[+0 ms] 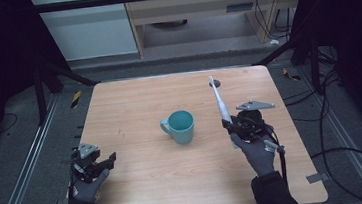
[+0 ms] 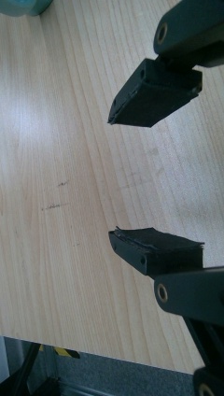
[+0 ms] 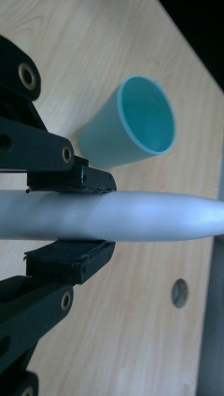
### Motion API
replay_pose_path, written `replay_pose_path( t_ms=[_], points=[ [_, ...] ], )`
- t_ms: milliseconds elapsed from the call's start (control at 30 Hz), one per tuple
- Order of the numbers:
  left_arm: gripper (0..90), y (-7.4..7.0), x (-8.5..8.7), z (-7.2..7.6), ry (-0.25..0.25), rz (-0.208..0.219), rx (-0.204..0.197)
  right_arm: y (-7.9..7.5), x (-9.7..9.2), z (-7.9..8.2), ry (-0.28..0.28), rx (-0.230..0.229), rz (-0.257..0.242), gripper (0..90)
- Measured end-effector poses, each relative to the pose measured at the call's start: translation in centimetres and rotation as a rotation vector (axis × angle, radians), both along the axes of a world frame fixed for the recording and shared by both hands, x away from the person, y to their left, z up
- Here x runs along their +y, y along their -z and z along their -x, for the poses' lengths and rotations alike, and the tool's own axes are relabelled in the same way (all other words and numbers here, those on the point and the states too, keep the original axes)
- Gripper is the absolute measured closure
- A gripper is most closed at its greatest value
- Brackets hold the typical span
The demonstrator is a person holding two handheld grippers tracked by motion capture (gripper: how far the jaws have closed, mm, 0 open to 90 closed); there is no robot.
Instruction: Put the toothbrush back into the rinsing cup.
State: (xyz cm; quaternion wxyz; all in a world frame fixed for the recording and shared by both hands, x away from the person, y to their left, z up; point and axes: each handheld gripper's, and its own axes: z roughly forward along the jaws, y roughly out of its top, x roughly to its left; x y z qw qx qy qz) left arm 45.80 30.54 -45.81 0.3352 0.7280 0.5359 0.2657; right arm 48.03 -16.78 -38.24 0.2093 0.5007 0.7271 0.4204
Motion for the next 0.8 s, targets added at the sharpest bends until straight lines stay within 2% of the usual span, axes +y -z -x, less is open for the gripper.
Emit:
replay_pose_path(
  t_ms=[167,400,633,800],
  points=[
    [36.2,0.0,0.1,0.0,-0.002,0.003,-0.004,-1.1,0.8,-0.3,0.014,-0.067,-0.053,66.5],
    [36.2,-0.1,0.1,0.0,-0.004,0.006,-0.005,-1.9,2.3,-1.2,0.034,-0.153,-0.118,66.4],
    [36.2,0.0,0.2,0.0,-0.005,0.007,-0.005,-2.2,3.3,-2.1,0.049,-0.196,-0.142,66.5],
    [36.2,-0.1,0.2,0.0,-0.006,0.008,-0.007,-1.8,4.4,-3.1,0.059,-0.225,-0.16,66.4]
  ],
)
